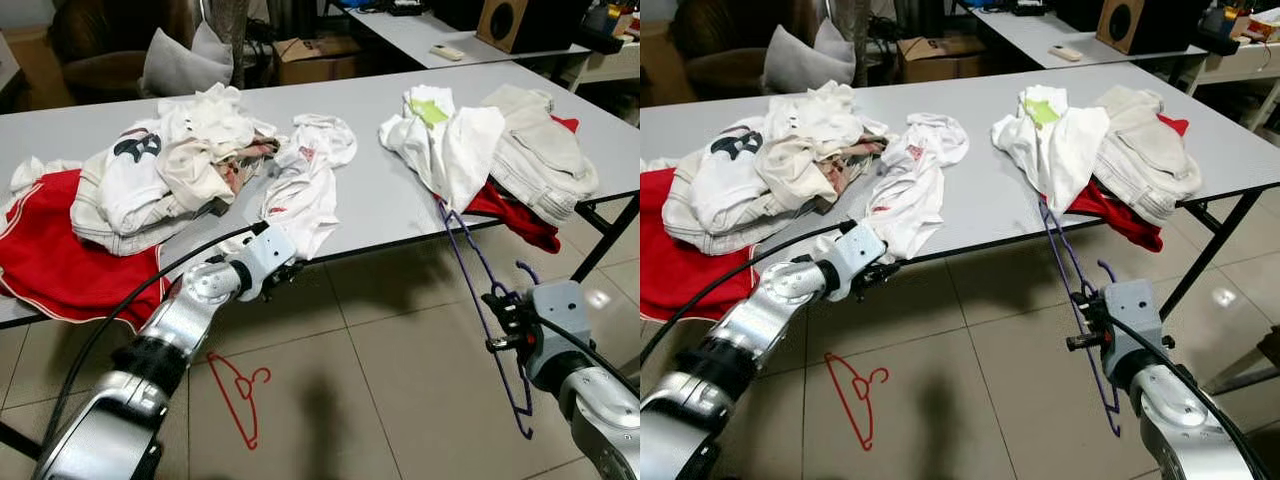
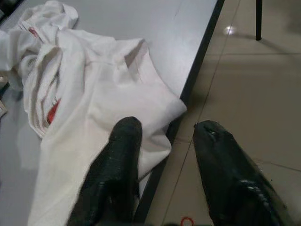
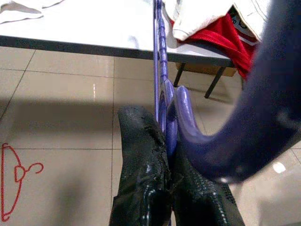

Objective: Hang hanger

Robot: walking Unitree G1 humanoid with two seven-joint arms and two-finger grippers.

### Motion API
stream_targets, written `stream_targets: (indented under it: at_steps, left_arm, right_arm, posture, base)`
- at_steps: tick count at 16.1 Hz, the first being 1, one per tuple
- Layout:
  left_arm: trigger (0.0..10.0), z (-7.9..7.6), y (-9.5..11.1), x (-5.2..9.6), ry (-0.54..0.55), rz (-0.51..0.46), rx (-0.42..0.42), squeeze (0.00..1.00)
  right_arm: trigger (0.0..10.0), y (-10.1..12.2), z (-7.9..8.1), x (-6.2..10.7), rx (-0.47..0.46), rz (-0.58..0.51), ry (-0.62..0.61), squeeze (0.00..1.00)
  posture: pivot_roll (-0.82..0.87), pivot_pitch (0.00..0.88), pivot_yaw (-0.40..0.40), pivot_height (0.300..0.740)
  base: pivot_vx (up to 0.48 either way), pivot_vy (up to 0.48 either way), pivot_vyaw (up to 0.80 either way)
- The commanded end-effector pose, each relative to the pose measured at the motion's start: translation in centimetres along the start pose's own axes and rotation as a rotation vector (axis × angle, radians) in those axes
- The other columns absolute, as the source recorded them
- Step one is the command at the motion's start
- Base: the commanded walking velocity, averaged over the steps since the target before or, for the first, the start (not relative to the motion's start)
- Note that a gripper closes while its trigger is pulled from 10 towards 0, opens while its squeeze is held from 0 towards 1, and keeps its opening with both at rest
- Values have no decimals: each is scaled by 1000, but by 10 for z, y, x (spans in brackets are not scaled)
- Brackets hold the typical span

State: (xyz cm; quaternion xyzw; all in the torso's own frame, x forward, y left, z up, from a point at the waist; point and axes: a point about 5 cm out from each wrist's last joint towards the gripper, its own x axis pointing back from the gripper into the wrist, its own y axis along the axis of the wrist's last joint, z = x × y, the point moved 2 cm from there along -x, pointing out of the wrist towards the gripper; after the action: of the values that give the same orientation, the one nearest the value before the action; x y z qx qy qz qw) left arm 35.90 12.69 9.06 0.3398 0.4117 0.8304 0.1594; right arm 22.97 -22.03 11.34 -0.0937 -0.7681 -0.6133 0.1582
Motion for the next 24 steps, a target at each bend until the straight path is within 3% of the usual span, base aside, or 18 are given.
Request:
stream_targets:
  at_steps: [1, 2, 3, 4, 13, 16, 17, 18, 19, 23, 24]
  left_arm:
    - [2941, -2, -3, -4, -11, 24, -10, 0]
    - [3373, -4, -5, -5, -17, 30, 4, 0]
    - [2863, -7, -5, -7, -24, 28, 20, 0]
    - [0, -8, -5, -7, -29, 22, 33, 0]
    - [0, -6, 20, -15, -24, -129, 226, 0]
    - [0, 8, 58, -8, 3, -372, 334, 0]
    - [10000, 17, 65, -2, 59, -430, 386, 0]
    - [10000, 23, 70, 6, 79, -494, 464, 0]
    - [10000, 24, 72, 14, 87, -529, 470, 1000]
    - [10000, 17, 56, 56, 188, -509, 461, 1000]
    - [10000, 18, 53, 60, 221, -495, 457, 1000]
  right_arm:
    - [10000, 6, -1, 1, 9, -22, -2, 0]
    - [10000, 6, 0, 1, 10, -21, 1, 0]
    - [10000, 6, -1, 1, 11, -22, 2, 0]
    - [10000, 6, 0, 1, 12, -22, 3, 0]
    - [10000, 9, 0, -4, 30, -27, 15, 0]
    - [10000, 11, 0, -4, 28, -40, 4, 0]
    - [10000, 16, -2, -4, 14, -77, -14, 0]
    - [10000, 26, -3, -3, -24, -138, -33, 0]
    - [10000, 38, -2, -2, -68, -204, -35, 0]
    - [10000, 54, 13, -6, -103, -313, 17, 0]
    - [10000, 55, 16, -6, -131, -325, 34, 0]
  posture:
    - [-265, 0, 26, 740]
    - [-265, 0, 26, 740]
    - [-265, 0, 24, 740]
    - [-265, 0, 24, 740]
    - [-258, 0, 6, 740]
    - [-260, 0, 11, 740]
    - [-259, 0, 13, 740]
    - [-257, 0, 15, 740]
    - [-258, 0, 18, 740]
    - [-255, 0, 17, 740]
    - [-255, 0, 17, 740]
  base:
    - [0, 0, 0]
    - [0, 0, 0]
    - [0, 0, 0]
    - [0, 0, 0]
    - [0, 0, 0]
    - [0, 0, 0]
    - [0, 0, 0]
    - [0, 0, 0]
    - [0, 0, 0]
    - [0, 0, 0]
    - [0, 0, 0]
